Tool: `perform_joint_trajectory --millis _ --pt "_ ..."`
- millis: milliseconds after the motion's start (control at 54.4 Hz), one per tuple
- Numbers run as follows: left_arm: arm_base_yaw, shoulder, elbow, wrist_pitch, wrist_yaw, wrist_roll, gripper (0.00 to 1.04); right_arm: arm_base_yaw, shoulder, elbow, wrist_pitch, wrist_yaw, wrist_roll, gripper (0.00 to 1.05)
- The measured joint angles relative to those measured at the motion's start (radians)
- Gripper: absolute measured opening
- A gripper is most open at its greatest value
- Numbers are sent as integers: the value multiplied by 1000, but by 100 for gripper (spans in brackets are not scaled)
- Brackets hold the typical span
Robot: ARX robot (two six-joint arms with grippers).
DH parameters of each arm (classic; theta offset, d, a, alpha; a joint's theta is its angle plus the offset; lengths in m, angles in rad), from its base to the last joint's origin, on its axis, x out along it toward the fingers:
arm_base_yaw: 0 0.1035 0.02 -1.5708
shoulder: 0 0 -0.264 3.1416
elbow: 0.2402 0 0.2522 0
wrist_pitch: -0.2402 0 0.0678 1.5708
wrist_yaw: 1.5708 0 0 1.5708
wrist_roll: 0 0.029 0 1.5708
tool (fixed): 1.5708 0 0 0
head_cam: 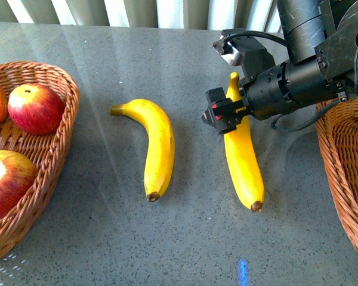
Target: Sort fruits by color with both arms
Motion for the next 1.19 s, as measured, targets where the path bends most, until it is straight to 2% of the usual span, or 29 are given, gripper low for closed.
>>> perform_joint_trajectory --millis 147,276,570,882,1047,1194 --pt "0 0 0 0 0 0 96 0 -1 -8 7 -4 0 44" --pt "0 0 0 0 0 0 96 -2 -13 -24 16 -13 5 33" --pt "0 0 0 0 0 0 96 -26 -120 -80 42 -62 57 32" --pt "0 0 0 0 0 0 96 -78 -373 -177 100 -143 159 32" --pt "0 0 0 0 0 0 96 -152 -502 -305 116 -183 161 32" --pt "0 0 0 0 0 0 96 -282 -602 -435 113 -227 129 32"
